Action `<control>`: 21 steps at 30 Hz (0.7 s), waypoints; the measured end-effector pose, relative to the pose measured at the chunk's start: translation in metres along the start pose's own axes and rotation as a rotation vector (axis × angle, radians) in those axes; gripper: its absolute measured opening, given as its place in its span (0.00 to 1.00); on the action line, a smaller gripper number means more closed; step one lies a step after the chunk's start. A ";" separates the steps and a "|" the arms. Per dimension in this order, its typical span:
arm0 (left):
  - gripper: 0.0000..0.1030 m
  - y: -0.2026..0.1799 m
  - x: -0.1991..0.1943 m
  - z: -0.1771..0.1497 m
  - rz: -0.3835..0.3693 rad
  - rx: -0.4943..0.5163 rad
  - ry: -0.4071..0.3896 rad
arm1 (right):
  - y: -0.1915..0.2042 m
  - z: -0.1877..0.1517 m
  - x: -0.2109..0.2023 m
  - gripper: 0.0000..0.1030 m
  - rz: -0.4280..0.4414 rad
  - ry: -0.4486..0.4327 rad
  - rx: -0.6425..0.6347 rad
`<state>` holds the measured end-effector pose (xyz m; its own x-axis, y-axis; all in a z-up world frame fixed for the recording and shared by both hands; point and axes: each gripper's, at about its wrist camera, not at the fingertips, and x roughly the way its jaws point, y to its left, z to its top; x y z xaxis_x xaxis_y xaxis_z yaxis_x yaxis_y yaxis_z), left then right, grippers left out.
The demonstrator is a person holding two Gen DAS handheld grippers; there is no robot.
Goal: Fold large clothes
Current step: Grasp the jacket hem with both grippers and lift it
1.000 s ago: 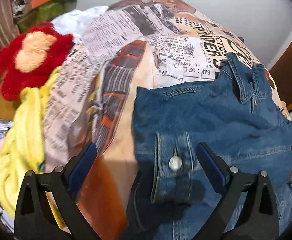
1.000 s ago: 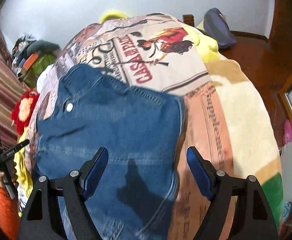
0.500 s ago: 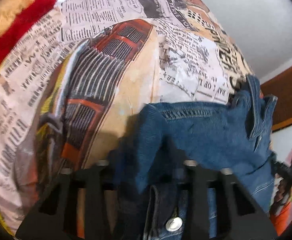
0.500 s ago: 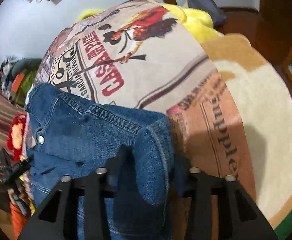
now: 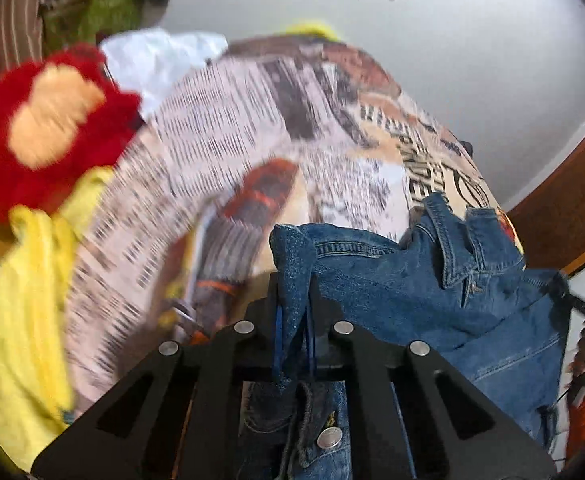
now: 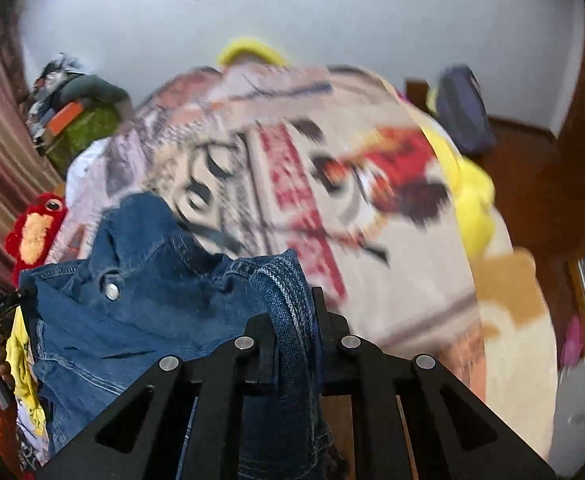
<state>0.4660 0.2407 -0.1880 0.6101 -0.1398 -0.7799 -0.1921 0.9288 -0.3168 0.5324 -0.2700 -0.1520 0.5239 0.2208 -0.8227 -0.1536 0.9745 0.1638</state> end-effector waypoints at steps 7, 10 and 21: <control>0.09 0.029 0.013 0.000 0.122 -0.002 0.021 | 0.018 0.018 0.029 0.09 -0.051 -0.003 -0.044; 0.09 0.037 0.036 -0.006 0.136 -0.016 0.061 | 0.013 0.008 0.056 0.09 -0.110 0.037 -0.070; 0.21 0.037 0.072 -0.022 0.240 0.031 0.105 | 0.009 -0.018 0.089 0.12 -0.188 0.078 -0.175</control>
<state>0.4859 0.2578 -0.2677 0.4666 0.0526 -0.8829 -0.2972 0.9495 -0.1005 0.5625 -0.2427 -0.2337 0.4918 0.0260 -0.8703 -0.2058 0.9747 -0.0872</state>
